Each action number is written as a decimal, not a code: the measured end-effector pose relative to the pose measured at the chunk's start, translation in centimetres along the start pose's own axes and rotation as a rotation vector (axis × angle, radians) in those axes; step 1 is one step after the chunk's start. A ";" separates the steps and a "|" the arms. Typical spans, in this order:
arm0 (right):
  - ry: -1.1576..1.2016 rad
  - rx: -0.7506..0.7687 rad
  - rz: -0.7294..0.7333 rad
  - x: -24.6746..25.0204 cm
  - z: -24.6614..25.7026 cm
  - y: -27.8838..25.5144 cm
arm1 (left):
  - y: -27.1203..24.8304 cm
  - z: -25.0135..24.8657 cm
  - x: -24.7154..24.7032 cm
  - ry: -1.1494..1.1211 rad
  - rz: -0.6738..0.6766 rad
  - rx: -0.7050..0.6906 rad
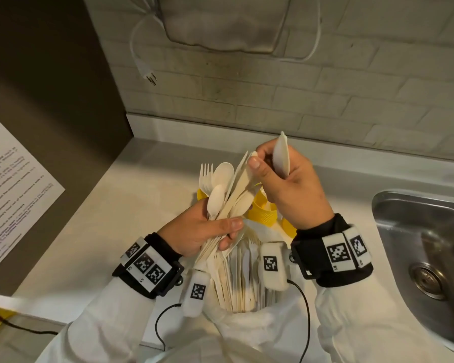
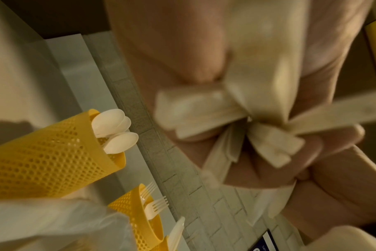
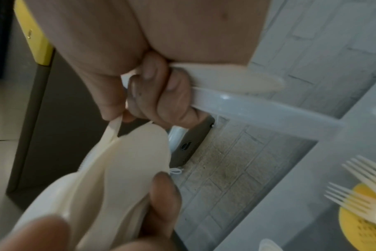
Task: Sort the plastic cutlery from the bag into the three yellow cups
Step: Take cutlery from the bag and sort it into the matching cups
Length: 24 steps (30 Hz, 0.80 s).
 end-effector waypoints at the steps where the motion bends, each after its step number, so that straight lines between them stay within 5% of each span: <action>1: -0.016 0.006 0.005 -0.1 0.0 0.0 | 0.0 -0.2 -0.1 0.014 0.008 -0.013; 7: -0.181 0.058 -0.038 -0.2 -0.1 -0.1 | -0.2 -0.6 -0.1 0.112 0.003 -0.008; 13: 0.360 -0.066 -0.359 3.8 -2.1 -0.1 | -0.6 -1.0 -0.6 0.307 0.034 0.054; 19: 0.842 -0.084 -0.339 5.3 -2.4 -0.6 | -0.8 -1.2 1.2 0.627 -0.090 0.074; 21: 0.800 -0.057 -0.335 5.6 -2.0 -1.0 | -0.6 -1.7 1.6 0.751 -0.144 0.066; 24: 0.418 -0.062 -0.301 4.7 -1.3 -1.5 | -0.1 -2.9 1.4 0.786 -0.252 -0.020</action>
Point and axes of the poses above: each hand's wrist, its own y-axis towards the middle knuckle, its own x-axis out of the back of the hand, z = x × y, the point moved 10 cm from there along y, towards the middle knuckle, and after that the axes turned 13 degrees about -x, right-handed, at the moved point
